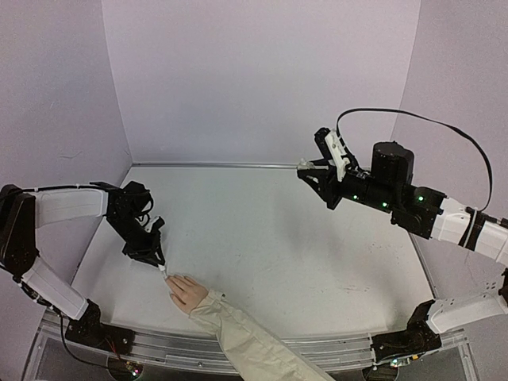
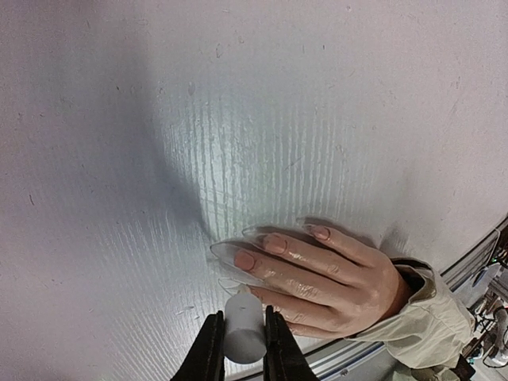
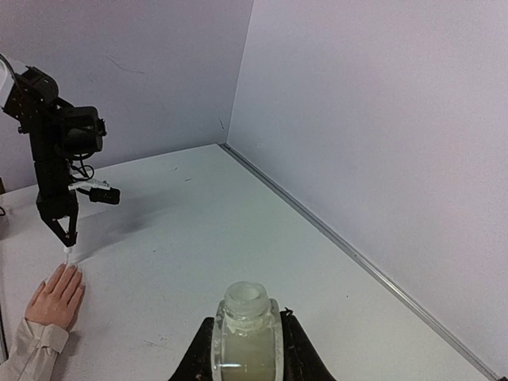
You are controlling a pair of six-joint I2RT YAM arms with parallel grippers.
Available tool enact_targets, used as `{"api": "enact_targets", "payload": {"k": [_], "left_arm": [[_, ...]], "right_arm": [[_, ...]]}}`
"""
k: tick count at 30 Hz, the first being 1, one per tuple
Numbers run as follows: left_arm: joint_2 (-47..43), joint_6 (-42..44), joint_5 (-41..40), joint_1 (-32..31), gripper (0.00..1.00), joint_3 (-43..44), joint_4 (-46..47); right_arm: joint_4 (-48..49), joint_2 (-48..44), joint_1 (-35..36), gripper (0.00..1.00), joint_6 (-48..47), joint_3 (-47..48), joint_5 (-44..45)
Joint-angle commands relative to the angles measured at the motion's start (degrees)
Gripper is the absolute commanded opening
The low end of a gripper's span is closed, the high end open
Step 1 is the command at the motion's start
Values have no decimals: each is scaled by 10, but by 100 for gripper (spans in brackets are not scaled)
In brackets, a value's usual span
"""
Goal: Paint the nails
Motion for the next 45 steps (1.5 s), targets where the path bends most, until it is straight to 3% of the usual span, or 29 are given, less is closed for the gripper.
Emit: {"api": "enact_targets", "payload": {"k": [1,18,27,34,45], "left_arm": [[4,8,-4,0,0,5,19],[15,5,-35,0,0,1,13],[-39,-9,-87,0,0,14,-10],[-35,-2,-4,-1,0,19,-22],[-7,15,18,-3,0,22,-11]], "right_arm": [[33,-19,0,0,2,3,2],[28,-22,0,0,3,5,5],[27,-22,0,0,3,3,5],[27,-17,0,0,-1,5,2],[27,-21,0,0,1,5,1]]}}
